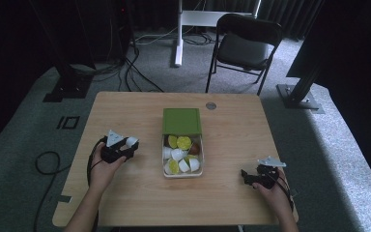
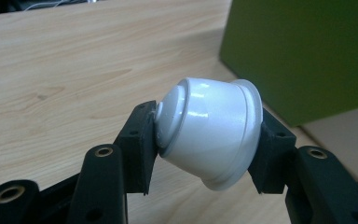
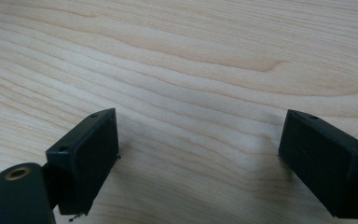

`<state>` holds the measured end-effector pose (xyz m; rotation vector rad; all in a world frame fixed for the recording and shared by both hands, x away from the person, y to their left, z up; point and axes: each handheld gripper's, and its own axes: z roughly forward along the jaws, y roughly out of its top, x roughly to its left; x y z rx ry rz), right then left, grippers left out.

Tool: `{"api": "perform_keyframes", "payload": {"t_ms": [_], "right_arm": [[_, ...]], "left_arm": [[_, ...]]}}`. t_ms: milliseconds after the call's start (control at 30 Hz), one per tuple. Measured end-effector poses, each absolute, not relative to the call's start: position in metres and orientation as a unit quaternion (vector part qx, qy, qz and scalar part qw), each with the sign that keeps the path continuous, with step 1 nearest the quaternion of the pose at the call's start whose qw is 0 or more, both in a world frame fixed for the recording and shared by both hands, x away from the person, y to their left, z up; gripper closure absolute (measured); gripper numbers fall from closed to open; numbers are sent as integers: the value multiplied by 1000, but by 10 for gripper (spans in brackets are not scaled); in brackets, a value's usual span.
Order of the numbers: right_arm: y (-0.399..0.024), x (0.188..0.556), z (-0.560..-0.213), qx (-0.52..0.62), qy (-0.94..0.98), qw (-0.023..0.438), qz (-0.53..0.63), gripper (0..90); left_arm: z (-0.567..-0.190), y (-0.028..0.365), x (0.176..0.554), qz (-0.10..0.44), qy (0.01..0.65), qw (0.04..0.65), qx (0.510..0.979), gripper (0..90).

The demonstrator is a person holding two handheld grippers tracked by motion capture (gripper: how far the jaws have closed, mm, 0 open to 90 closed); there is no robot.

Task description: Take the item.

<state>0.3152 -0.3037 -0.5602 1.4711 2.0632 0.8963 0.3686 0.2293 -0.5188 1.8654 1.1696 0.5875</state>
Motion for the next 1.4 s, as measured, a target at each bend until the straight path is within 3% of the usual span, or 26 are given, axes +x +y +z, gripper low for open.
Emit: {"api": "perform_keyframes", "payload": {"t_ms": [633, 1167, 1300, 1400], "right_arm": [[-304, 315, -560, 533, 748, 225, 325, 115], [-304, 315, -560, 533, 748, 225, 325, 115], [-304, 315, -560, 533, 748, 225, 325, 115], [-304, 315, -560, 533, 748, 225, 325, 115]], "left_arm": [[-539, 220, 383, 245, 486, 395, 740, 504], [-547, 226, 385, 213, 510, 388, 738, 503], [-549, 228, 385, 198, 516, 380, 742, 432], [-550, 229, 384, 202, 520, 388, 734, 431]]}}
